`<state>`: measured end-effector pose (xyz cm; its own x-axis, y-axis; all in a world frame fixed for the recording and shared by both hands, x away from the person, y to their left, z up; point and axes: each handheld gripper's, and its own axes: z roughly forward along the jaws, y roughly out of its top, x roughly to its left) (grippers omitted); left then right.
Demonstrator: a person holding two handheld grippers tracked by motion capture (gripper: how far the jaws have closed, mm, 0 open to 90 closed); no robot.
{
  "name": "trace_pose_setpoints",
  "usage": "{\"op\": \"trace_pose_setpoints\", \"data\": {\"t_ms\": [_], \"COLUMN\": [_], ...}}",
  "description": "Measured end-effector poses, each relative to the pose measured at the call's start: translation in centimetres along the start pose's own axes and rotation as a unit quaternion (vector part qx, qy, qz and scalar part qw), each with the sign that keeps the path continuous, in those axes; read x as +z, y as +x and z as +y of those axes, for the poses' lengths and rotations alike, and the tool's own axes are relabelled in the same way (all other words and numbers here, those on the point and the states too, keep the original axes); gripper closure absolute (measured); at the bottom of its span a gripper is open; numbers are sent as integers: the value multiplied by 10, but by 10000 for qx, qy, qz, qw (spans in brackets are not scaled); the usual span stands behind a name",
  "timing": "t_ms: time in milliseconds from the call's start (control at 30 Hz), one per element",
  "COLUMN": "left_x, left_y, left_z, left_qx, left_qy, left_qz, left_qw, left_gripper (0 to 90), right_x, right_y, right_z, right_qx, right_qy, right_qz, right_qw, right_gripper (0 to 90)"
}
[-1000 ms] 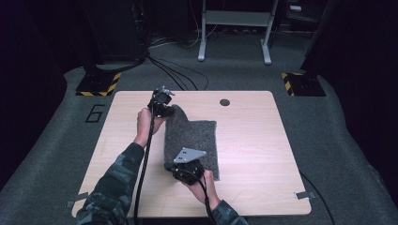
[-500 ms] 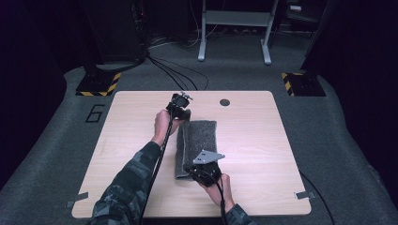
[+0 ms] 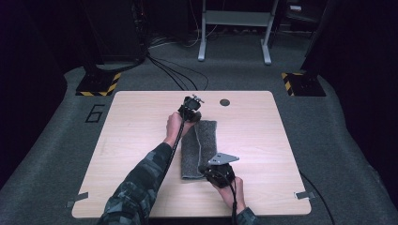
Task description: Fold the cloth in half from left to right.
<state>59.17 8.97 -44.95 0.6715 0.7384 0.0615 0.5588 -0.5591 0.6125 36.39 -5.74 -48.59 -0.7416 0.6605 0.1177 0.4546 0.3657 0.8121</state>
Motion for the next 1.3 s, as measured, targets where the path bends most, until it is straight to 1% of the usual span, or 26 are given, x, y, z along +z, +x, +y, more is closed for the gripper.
{"op": "trace_pose_setpoints", "data": {"t_ms": [67, 100, 167, 200, 267, 300, 367, 433, 467, 500, 533, 567, 633, 700, 733, 800, 833, 900, 933, 967, 1000, 1033, 1067, 1167, 1200, 1300], "left_x": [3, 4, 8, 9, 11, 10, 5, -3, -6, -10, -12, -14, -15, -15, -14, -12, -11, -7, -5, -3, -1, 1, 2, 7, 8, 11], "left_y": [-5, -6, -11, -13, -15, -17, -19, -19, -18, -16, -13, -9, 1, 12, 18, 26, 28, 34, 35, 36, 35, 35, 33, 30, 29, 26], "left_z": [3, 4, 6, 7, 9, 9, 11, 11, 11, 10, 8, 5, -2, -11, -18, -26, -30, -41, -45, -49, -52, -56, -58, -64, -66, -71], "left_qx": [39, 52, 44, 46, 79, 61, 8, -2, 5, 38, 34, -9, -99, -245, -293, -342, -377, -461, -487, -498, -512, -506, -477, -430, -390, -381], "left_qy": [7, 7, -27, -34, -51, -129, -251, -337, -371, -377, -364, -389, -352, -300, -216, -111, -86, 2, 28, 61, 82, 111, 130, 237, 264, 290], "left_qz": [-34, -67, -144, -143, -236, -263, -312, -374, -349, -306, -292, -243, -168, -107, -56, 24, 47, 73, 71, 62, 56, 44, 54, 59, 78, 56], "left_qw": [10000, 10000, 9999, 9999, 9997, 9996, 9992, 9987, 9987, 9988, 9989, 9989, 9992, 9992, 9993, 9994, 9992, 9989, 9988, 9987, 9986, 9986, 9988, 9988, 9989, 9988], "left_gripper": [838, 837, 818, 775, 676, 638, 473, 400, 373, 346, 330, 319, 301, 292, 284, 280, 277, 273, 268, 266, 264, 258, 256, 246, 245, 243], "right_x": [-3, -4, -6, -7, -9, -10, -14, -18, -21, -24, -27, -30, -37, -40, -38, -31, -26, -13, -6, 2, 8, 16, 26, 29, 28, 25], "right_y": [-3, -5, -7, -9, -12, -14, -18, -22, -23, -26, -28, -30, -34, -38, -40, -43, -43, -46, -49, -50, -52, -53, -56, -57, -57, -56], "right_z": [-3, -4, -7, -8, -13, -15, -20, -26, -28, -30, -32, -33, -33, -30, -28, -21, -18, -13, -11, -10, -10, -11, -13, -14, -14, -17], "right_qx": [55, -1, 75, 75, 167, 181, 285, 326, 418, 416, 453, 512, 631, 710, 668, 525, 468, 339, 246, 231, 192, 191, 126, 128, 110, 82], "right_qy": [4, -34, -27, -6, 19, 49, 101, 142, 189, 195, 195, 196, 92, 6, -14, 61, 123, 299, 414, 572, 667, 764, 1002, 995, 1027, 1029], "right_qz": [-71, -71, -107, -105, -169, -194, -267, -307, -346, -360, -450, -469, -549, -617, -619, -655, -732, -731, -784, -773, -822, -896, -920, -921, -926, -955], "right_qw": [10000, 10000, 9999, 9999, 9997, 9996, 9992, 9989, 9984, 9983, 9978, 9974, 9965, 9956, 9958, 9965, 9961, 9963, 9958, 9951, 9942, 9929, 9906, 9907, 9903, 9901], "right_gripper": [896, 896, 895, 892, 883, 882, 863, 836, 819, 799, 771, 755, 707, 617, 570, 479, 436, 382, 346, 285, 259, 227, 182, 168, 168, 168]}}
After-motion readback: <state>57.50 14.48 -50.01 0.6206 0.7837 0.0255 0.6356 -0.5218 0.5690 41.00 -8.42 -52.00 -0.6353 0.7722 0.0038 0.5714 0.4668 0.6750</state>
